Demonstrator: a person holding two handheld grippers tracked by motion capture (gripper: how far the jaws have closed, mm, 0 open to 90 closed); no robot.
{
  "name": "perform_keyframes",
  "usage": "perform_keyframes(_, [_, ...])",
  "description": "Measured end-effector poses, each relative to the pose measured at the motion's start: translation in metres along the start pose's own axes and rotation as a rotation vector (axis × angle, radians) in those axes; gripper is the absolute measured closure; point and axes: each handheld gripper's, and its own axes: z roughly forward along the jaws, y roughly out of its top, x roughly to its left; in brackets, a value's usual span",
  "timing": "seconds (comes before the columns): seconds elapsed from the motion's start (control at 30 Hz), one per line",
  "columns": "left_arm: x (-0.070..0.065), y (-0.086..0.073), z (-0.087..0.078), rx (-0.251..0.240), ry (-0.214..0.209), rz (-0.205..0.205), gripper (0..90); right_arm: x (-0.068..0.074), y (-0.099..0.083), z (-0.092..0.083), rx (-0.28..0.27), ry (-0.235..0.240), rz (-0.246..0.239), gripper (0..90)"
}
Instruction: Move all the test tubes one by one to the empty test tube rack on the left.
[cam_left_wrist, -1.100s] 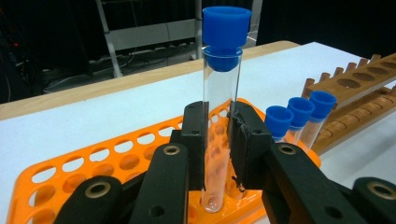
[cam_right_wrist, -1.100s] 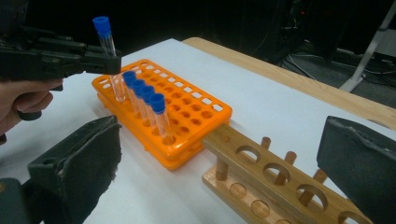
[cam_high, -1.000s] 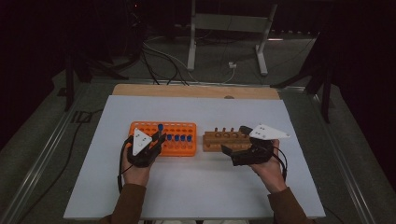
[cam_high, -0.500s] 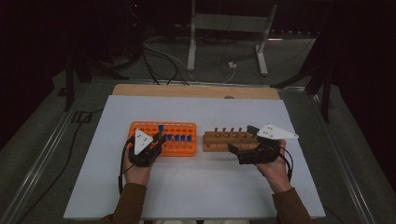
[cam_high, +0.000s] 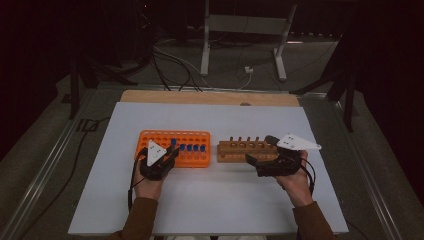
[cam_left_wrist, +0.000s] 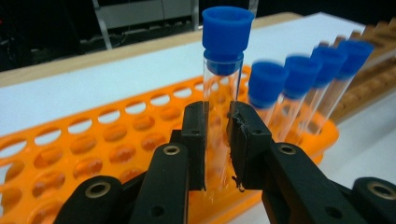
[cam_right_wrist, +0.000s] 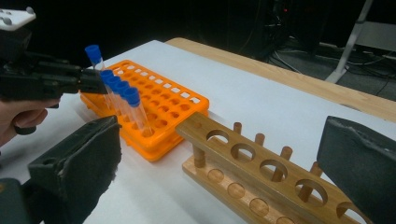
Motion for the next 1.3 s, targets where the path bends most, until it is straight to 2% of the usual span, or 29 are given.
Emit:
perform_keyframes(0.1, [-0.001, -0.004, 0.003, 0.034, -0.001, 0.014, 78.2, -0.001, 0.0, 0.0, -0.001, -0.001, 0.0, 0.2])
perform_keyframes(0.37, [-0.002, -0.009, 0.008, 0.078, 0.0, 0.031, 78.6, -0.001, -0.003, 0.001, 0.007, -0.001, 0.006, 0.2])
perform_keyframes(0.73, [0.0, -0.011, 0.008, 0.08, -0.016, 0.01, 78.6, -0.002, -0.006, 0.002, 0.016, -0.003, 0.01, 0.2])
perform_keyframes(0.87, [0.005, -0.01, 0.008, 0.082, -0.049, -0.025, 78.0, -0.002, -0.01, 0.004, 0.02, -0.002, 0.017, 0.2])
perform_keyframes(0.93, [0.009, -0.011, 0.007, 0.079, -0.067, -0.063, 76.9, -0.002, -0.012, 0.005, 0.026, -0.002, 0.021, 0.2])
perform_keyframes(0.97, [0.009, -0.011, 0.006, 0.078, -0.072, -0.075, 75.7, -0.002, -0.013, 0.005, 0.029, -0.002, 0.023, 0.2])
perform_keyframes(1.07, [0.011, -0.01, 0.001, 0.075, -0.083, -0.084, 65.4, -0.002, -0.014, 0.004, 0.026, -0.003, 0.028, 0.2])
perform_keyframes(1.17, [0.014, -0.007, -0.008, 0.076, -0.093, -0.109, 55.4, -0.004, -0.017, 0.0, 0.011, -0.004, 0.04, 0.2])
perform_keyframes(1.27, [0.016, -0.002, -0.023, 0.032, -0.105, -0.101, 52.4, -0.006, -0.022, -0.005, 0.008, -0.013, 0.048, 0.2])
perform_keyframes(1.3, [0.018, 0.0, -0.029, 0.018, -0.118, -0.109, 48.6, -0.007, -0.023, -0.006, 0.005, -0.014, 0.05, 0.2])
